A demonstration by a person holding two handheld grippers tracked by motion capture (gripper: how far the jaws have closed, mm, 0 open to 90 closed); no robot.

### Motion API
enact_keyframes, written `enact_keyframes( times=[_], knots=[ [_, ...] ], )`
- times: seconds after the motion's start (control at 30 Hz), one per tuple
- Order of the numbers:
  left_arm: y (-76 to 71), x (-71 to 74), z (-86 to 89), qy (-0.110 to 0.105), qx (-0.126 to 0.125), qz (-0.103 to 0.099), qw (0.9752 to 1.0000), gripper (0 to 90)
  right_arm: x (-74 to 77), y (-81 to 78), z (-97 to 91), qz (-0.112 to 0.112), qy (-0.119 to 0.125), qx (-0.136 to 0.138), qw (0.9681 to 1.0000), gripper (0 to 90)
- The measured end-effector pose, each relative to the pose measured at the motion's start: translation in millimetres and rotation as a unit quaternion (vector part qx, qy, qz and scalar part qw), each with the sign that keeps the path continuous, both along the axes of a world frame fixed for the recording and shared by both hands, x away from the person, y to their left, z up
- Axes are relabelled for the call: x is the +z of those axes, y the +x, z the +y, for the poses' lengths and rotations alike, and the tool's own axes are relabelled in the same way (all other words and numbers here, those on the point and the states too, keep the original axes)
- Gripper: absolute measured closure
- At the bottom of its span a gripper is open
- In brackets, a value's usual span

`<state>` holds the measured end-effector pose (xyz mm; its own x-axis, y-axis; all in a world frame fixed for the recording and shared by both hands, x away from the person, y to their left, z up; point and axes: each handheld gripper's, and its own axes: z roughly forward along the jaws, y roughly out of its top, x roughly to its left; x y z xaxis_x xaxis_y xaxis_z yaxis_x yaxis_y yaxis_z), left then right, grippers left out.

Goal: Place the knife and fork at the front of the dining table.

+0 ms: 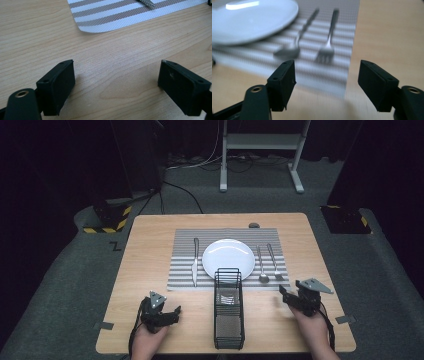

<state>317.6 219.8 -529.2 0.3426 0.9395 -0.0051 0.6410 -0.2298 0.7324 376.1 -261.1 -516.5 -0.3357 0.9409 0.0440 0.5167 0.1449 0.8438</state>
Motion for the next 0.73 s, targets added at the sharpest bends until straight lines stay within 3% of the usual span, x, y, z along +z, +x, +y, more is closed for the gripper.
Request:
enact_keyframes(
  times=[0.1, 0.17, 0.33, 0.73],
  knots=[
    [0.0, -0.1, -0.2, 0.0, 0.001, -0.001, 1.0, 13.9, -6.1, -16.2, -6.8, 0.054, -0.027, -0.002, 0.9982, 21.9],
    [-0.2, -0.1, -0.4, 0.0, 0.002, -0.001, 1.0, 14.0, -7.6, -24.6, -11.3, 0.072, -0.049, -0.003, 0.9962, 19.8],
    [-0.7, -0.2, -0.9, 0.0, 0.005, -0.001, 1.0, 14.0, -7.9, -36.8, -17.9, 0.073, -0.055, 0.003, 0.9958, 18.7],
    [-0.8, -0.2, -1.2, 0.0, 0.007, -0.001, 1.0, 14.0, -8.0, -37.3, -16.9, 0.076, -0.057, 0.005, 0.9954, 15.7]
  ],
)
